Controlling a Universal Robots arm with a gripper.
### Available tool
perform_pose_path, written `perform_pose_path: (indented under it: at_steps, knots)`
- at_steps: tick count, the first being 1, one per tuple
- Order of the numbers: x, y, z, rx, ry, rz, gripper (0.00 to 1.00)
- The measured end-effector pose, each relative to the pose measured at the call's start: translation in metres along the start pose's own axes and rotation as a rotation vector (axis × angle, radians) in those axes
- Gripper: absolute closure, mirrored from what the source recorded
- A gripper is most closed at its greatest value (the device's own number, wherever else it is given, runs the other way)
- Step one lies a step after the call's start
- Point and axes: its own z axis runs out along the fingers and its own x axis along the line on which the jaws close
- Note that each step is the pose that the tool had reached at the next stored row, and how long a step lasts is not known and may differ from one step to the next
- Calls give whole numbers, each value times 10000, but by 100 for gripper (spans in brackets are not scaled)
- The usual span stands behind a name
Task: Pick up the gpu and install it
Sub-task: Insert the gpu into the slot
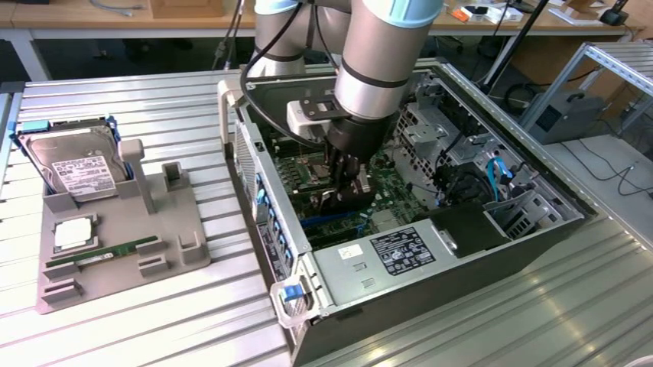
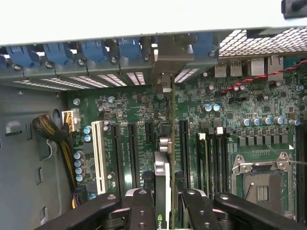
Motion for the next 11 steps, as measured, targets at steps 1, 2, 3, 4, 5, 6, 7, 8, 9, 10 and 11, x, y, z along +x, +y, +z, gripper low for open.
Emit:
perform_pose_path:
  at_steps: [1,2,3,4,5,6,7,8,9,10,11]
  knots:
    - [0,0,0,0,-1,9,73]
    - [0,0,0,0,-1,10,73]
    - [-1,-1,1,-1,0,10,73]
    - [-1,-1,6,0,-2,9,73]
    - [-1,-1,12,0,-3,10,73]
    - [0,-1,22,-1,-1,10,73]
    - [-1,-1,28,0,-2,9,73]
    - [0,0,35,0,-1,10,73]
    - [0,1,39,0,0,10,73]
    - [0,3,41,-1,1,10,73]
    - [0,5,48,0,-1,11,73]
